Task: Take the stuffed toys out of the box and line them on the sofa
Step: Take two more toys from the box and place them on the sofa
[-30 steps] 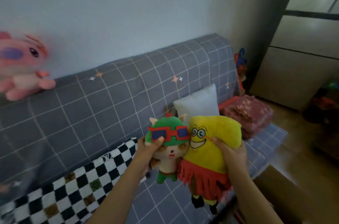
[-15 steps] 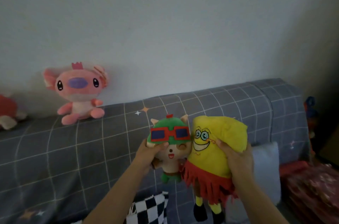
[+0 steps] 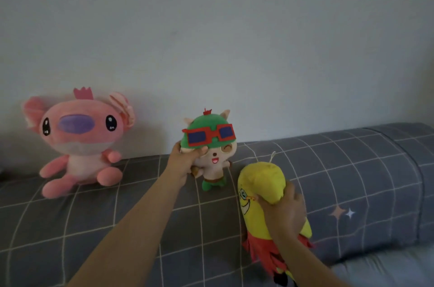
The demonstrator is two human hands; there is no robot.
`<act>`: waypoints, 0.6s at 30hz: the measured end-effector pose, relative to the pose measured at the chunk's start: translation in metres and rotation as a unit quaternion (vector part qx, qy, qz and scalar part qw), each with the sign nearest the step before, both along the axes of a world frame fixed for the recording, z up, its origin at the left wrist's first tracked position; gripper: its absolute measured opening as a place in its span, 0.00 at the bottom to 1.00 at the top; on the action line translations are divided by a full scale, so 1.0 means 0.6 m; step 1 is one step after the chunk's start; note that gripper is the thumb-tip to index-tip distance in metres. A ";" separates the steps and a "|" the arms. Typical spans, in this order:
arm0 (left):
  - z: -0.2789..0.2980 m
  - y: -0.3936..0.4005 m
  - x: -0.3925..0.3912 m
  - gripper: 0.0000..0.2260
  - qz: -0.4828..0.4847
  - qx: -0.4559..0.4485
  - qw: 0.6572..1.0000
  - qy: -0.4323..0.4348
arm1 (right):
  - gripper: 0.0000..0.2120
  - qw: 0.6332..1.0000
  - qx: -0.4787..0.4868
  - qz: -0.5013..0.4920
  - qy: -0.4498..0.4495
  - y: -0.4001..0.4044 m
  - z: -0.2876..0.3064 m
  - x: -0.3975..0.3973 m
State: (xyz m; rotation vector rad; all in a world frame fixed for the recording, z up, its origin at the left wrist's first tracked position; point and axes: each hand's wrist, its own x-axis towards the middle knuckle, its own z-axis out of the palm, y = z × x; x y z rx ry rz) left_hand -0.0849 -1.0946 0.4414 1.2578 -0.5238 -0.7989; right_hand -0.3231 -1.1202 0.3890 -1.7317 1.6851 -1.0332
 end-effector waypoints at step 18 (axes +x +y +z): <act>-0.037 -0.183 0.085 0.15 0.012 -0.042 0.999 0.030 | 0.34 0.984 -0.017 0.016 0.178 -0.096 -0.016 0.017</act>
